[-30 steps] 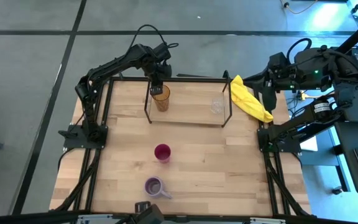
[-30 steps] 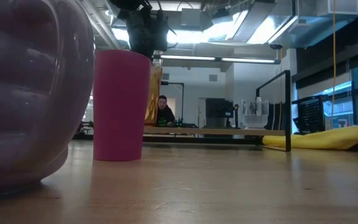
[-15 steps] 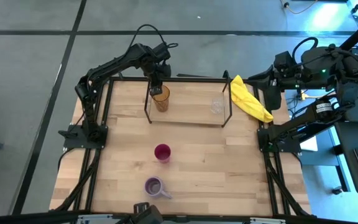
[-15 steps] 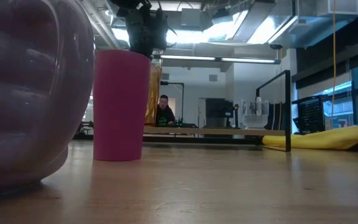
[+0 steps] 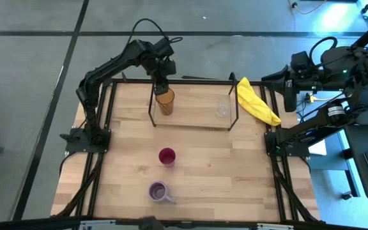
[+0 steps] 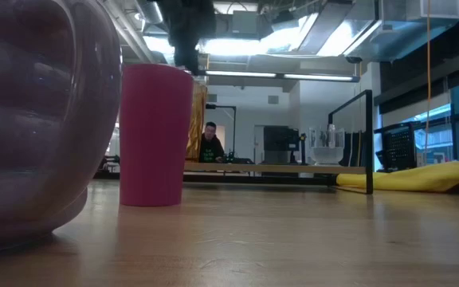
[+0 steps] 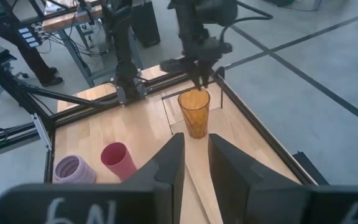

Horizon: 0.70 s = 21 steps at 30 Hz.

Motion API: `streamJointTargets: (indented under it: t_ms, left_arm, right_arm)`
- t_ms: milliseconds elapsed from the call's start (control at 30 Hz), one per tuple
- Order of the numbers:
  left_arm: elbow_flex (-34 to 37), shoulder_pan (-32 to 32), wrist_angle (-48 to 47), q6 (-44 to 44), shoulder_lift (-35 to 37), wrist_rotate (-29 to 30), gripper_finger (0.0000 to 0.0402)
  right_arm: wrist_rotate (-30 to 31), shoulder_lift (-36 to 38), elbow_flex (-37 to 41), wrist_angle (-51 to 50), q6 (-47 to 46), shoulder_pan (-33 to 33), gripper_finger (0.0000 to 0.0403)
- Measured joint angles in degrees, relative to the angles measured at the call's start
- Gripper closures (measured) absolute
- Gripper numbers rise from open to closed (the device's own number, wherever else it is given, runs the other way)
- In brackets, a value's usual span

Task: Stack small to large cups/mugs on shelf
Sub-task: Put the pink cup on the shelf

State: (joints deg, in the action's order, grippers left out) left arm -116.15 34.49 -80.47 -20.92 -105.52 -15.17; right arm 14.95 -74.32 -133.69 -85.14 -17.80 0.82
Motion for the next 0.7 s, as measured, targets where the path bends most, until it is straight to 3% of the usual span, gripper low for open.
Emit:
streamJointTargets:
  t_ms: [133, 233, 467, 600, 700]
  left_arm:
    - [-0.16, -4.11, 0.08, 1.09, 1.61, -4.44, 0.0326]
    - [-0.14, -8.35, -1.78, 1.32, 1.91, -3.23, 0.0327]
    - [-0.07, -19.06, -9.58, 2.82, 2.27, 11.01, 0.0327]
    - [-0.14, -23.83, -9.01, 8.39, 4.06, 20.43, 0.0327]
    - [-0.09, -26.30, -9.24, 15.53, 5.36, 23.72, 0.0327]
  right_arm:
    - [0.41, 0.72, 0.00, 0.00, -0.02, 0.00, 0.0329]
    - [0.48, 0.94, 0.00, -0.02, -0.02, 0.00, 0.0329]
    - [0.47, 0.93, 0.00, -2.05, -1.29, 0.00, 0.0329]
    - [0.19, 0.97, 0.00, -4.73, -2.99, 0.00, 0.0329]
    - [-2.17, 1.07, 0.00, -4.98, -2.97, 0.00, 0.0329]
